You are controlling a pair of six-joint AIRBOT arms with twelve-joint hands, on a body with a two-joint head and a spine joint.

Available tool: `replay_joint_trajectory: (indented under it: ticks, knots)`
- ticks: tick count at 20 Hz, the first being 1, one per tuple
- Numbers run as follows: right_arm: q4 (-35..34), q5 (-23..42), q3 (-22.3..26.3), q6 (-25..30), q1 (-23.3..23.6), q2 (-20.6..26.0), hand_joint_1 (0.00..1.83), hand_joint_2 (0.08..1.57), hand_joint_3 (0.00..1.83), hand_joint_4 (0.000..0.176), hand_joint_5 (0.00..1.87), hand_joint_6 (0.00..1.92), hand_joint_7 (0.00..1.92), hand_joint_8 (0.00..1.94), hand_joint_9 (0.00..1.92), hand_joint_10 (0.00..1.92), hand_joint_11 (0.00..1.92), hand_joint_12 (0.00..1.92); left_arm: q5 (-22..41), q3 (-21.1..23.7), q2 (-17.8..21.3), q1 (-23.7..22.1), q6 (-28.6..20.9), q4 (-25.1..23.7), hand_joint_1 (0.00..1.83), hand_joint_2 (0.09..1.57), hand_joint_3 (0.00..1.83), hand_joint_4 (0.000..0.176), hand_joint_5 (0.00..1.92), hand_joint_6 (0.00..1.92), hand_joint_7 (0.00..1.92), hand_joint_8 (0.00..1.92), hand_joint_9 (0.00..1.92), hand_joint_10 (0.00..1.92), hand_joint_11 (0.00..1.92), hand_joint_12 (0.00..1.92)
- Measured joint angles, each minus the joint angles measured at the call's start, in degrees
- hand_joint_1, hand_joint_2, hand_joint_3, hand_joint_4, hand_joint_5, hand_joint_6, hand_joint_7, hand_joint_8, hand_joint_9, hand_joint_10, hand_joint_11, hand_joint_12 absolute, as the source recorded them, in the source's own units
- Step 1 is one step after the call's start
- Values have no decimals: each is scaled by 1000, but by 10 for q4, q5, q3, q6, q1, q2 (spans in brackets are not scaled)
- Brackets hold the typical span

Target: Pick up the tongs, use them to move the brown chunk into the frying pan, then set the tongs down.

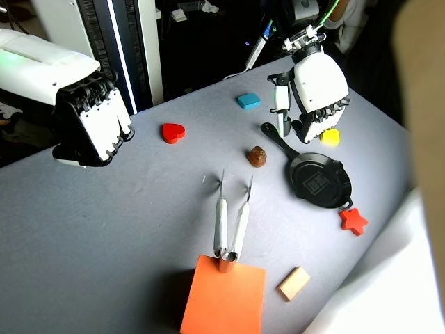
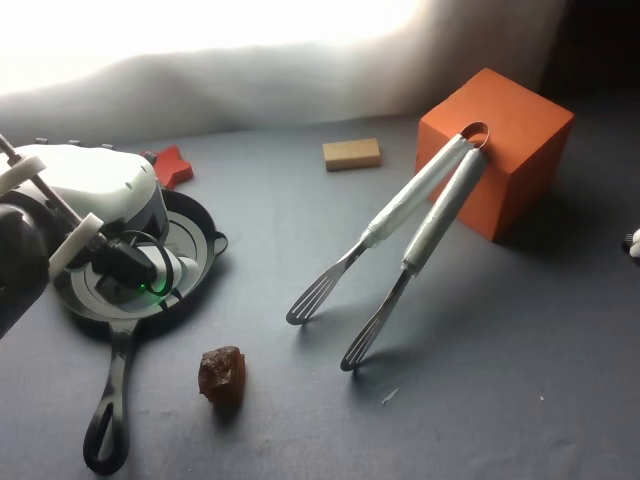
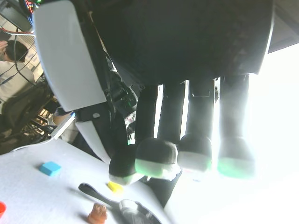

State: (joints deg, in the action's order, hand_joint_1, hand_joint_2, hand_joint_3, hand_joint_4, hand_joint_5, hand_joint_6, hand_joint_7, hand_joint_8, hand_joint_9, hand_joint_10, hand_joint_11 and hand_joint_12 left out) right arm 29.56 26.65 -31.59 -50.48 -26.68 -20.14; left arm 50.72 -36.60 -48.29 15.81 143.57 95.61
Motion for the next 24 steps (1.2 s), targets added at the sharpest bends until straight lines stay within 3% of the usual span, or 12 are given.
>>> replay_joint_trajectory:
  ticks: [1, 5, 7, 10, 11, 14, 17, 20, 22, 24]
  knots:
    - [0, -2, 0, -1, 0, 0, 41, 1179, 49, 0, 71, 40, 113, 8, 61, 45, 0, 52, 2, 1, 0, 0, 2, 2, 0, 1208, 32, 5, 0, 0, 0, 0, 0, 0, 0, 37]
    - [-16, -3, 0, -4, 1, 0, 8, 1178, 10, 0, 26, 2, 60, 0, 37, 14, 1, 1, 7, 1, 0, -9, 3, -5, 0, 1214, 9, 0, 5, 2, 18, 7, 12, 5, 14, 7]
    - [-42, -17, 0, -22, 5, -3, 139, 1120, 0, 0, 0, 0, 12, 2, 5, 1, 0, 0, 21, 5, 0, -12, 2, 10, 0, 1199, 1, 0, 0, 0, 20, 7, 23, 9, 16, 9]
    - [-55, -55, -7, -60, 36, -21, 654, 1012, 0, 0, 0, 0, 11, 2, 7, 2, 0, 0, 38, 11, 0, -12, 2, 25, 0, 1219, 9, 0, 0, 0, 0, 0, 0, 0, 0, 0]
    - [-54, -70, -16, -60, 52, -38, 847, 975, 0, 0, 0, 0, 37, 12, 31, 12, 26, 12, 42, 11, 0, -12, 2, 26, 0, 1226, 12, 0, 0, 0, 0, 0, 0, 0, 0, 0]
    - [-60, -162, -64, -61, 121, -106, 1128, 868, 0, 0, 8, 3, 59, 15, 57, 11, 0, 171, 49, 11, 0, -13, -10, 50, 0, 1212, 4, 0, 0, 0, 0, 0, 0, 0, 0, 0]
    - [-64, -241, -123, -65, 156, -185, 1145, 879, 0, 0, 0, 0, 18, 4, 11, 2, 0, 22, 59, 14, 0, -18, -13, 52, 0, 1214, 4, 0, 0, 0, 0, 0, 0, 0, 14, 7]
    - [-68, -297, -166, -72, 176, -259, 1133, 890, 0, 0, 0, 0, 0, 0, 0, 0, 0, 0, 67, 24, 0, -36, -13, 51, 0, 1221, 5, 0, 0, 0, 0, 0, 0, 0, 0, 0]
    - [-70, -335, -200, -50, 186, -304, 1123, 903, 0, 0, 0, 0, 0, 0, 0, 0, 0, 0, 82, 25, 0, -50, -8, 90, 0, 1218, 4, 0, 0, 0, 0, 0, 0, 0, 5, 2]
    - [-71, -360, -223, -35, 194, -330, 1131, 895, 0, 0, 0, 0, 0, 0, 0, 0, 0, 0, 98, 25, 1, -50, 5, 98, 0, 1213, 1, 0, 0, 0, 0, 0, 0, 0, 5, 2]
